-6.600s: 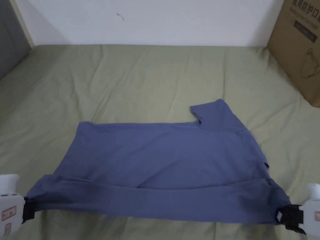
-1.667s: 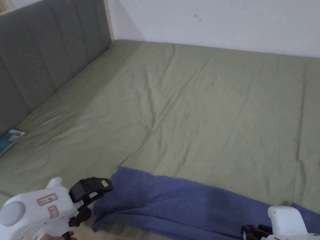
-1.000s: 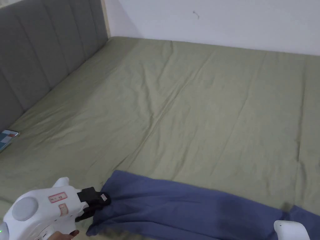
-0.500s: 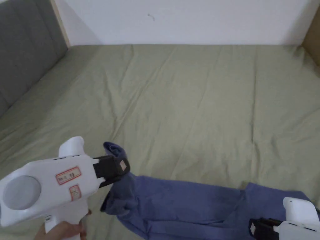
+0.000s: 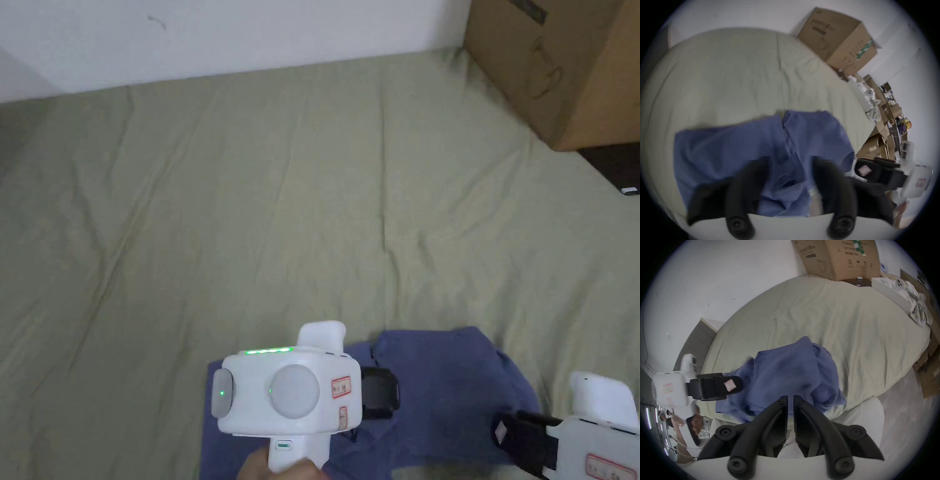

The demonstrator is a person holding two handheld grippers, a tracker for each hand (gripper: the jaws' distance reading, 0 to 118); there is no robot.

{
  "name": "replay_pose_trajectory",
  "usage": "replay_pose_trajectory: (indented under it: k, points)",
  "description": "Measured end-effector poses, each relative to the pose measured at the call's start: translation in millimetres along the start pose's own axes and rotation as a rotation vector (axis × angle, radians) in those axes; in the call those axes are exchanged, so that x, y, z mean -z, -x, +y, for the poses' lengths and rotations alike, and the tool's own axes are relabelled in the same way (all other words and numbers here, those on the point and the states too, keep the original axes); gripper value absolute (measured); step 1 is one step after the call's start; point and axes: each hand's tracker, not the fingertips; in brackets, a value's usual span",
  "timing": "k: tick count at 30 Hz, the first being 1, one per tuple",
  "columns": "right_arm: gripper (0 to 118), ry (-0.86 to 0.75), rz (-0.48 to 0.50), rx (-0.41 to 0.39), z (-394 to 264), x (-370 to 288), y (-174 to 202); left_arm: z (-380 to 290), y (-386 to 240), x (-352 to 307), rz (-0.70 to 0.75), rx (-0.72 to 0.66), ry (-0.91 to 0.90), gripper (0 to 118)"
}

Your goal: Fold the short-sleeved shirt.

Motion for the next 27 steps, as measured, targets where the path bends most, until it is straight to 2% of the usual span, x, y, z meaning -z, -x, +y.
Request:
replay_pose_trajectory:
  k: [3,7,9,10,13,16,23,27]
  points:
    - [8,-0.002,-0.036,-0.007,-2.5,-2.4,-6.4,-0.8,14.1,-16.1,-0.055,-0.085,-0.064,95]
    - [8,0.002,-0.041,-0.006,-2.4,-1.3,-9.5,-4.8,41.9,-63.8,-0.052,-0.175,-0.209,75]
    - [8,0.001,-0.03,-0.004,-2.7,-0.5,-7.7,-8.2,56.3,-74.1,0.06,-0.165,-0.228,15]
    - [8,-0.004,-0.026,-0.005,-3.1,-0.6,-6.4,-10.5,60.9,-75.0,0.118,-0.176,-0.228,3]
    - [8,-0.012,-0.007,-0.016,-3.1,1.6,0.3,-17.1,64.7,-63.8,0.083,-0.181,-0.179,3]
    - [8,-0.011,0.0,-0.027,-3.5,2.9,5.6,-21.3,54.6,-45.4,-0.037,-0.211,-0.127,3]
    - [8,-0.004,0.007,-0.04,-8.0,-1.2,7.4,-40.9,-12.4,3.0,-0.136,-0.014,0.058,3]
    - [8,0.005,0.001,-0.024,-10.1,-3.0,4.7,-50.9,-25.2,8.5,-0.227,0.007,0.126,3]
